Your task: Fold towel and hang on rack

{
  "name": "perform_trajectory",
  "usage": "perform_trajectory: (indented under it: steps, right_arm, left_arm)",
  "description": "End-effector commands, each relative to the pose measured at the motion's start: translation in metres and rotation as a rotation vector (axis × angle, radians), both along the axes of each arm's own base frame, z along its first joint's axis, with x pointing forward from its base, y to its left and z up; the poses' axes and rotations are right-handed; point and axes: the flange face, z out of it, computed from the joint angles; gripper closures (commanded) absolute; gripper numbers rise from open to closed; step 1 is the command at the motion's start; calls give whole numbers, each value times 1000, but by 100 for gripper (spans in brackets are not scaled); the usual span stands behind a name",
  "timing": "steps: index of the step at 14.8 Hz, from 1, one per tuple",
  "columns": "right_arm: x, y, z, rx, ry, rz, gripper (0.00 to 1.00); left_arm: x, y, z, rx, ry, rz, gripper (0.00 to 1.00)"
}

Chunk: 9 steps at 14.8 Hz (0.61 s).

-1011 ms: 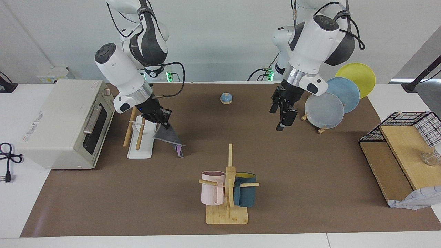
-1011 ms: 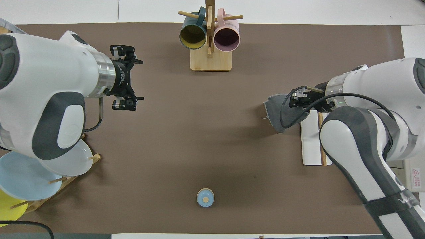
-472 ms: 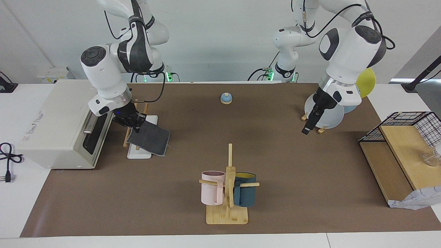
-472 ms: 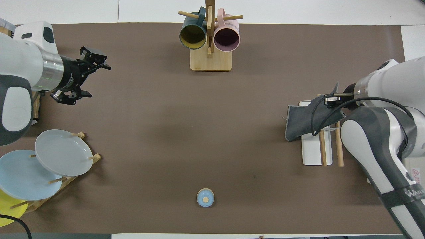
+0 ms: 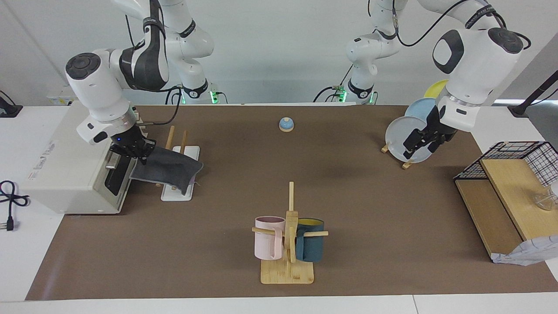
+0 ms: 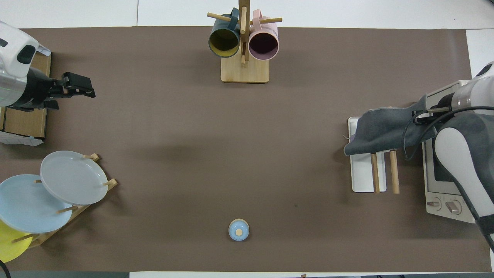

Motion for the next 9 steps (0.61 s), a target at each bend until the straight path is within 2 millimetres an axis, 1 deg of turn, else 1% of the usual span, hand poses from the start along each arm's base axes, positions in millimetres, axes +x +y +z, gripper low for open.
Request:
perform_trajectory:
  steps: [1, 2, 3, 6, 8, 9]
  right_arm:
    - [-3, -11, -2, -18, 22, 28, 100]
    - [-5, -17, -4, -18, 25, 25, 100]
    - [-7, -16, -5, -16, 28, 25, 100]
    - [-11, -18, -11, -15, 41, 27, 100]
    - [-19, -19, -20, -10, 52, 38, 100]
    - [-23, -20, -22, -8, 56, 35, 100]
  left_arm:
    - [1, 1, 15, 78, 66, -128, 0]
    - [-2, 1, 17, 101, 80, -181, 0]
    - [-7, 9, 19, 119, 99, -209, 0]
    - [-24, 11, 23, 134, 119, -247, 0]
    - [-41, 5, 19, 139, 130, -255, 0]
    - [-48, 4, 14, 140, 142, -254, 0]
